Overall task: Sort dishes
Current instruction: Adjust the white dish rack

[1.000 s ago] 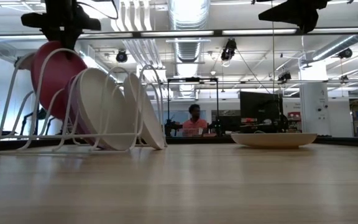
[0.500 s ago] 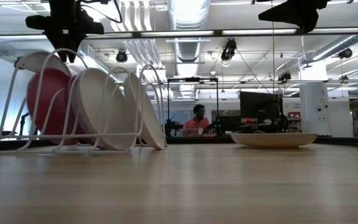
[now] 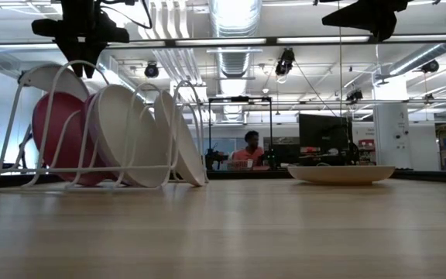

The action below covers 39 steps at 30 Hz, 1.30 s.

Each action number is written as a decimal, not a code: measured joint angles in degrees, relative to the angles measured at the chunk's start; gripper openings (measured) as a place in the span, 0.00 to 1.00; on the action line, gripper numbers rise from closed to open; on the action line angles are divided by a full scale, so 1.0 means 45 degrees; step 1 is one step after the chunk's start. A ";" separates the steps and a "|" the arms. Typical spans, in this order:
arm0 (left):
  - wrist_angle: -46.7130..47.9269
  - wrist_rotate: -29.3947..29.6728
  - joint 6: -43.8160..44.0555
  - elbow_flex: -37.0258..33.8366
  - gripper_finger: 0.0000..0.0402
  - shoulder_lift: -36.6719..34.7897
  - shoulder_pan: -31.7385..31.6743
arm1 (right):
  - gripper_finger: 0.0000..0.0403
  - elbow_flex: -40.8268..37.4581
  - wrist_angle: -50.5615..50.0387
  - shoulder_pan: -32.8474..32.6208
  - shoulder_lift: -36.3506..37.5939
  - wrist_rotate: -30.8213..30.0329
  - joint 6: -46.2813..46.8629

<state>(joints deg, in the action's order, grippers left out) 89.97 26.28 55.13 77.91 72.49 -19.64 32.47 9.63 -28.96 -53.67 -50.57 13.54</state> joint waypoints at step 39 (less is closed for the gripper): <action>0.0015 -0.1237 -0.1321 0.3148 0.26 0.0384 0.1608 | 0.62 -0.0005 -0.1591 0.0302 0.0000 -0.0105 0.1827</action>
<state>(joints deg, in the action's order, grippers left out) 90.04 20.72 49.19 92.08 74.22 -12.40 32.45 2.47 -27.60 -53.67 -51.04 21.76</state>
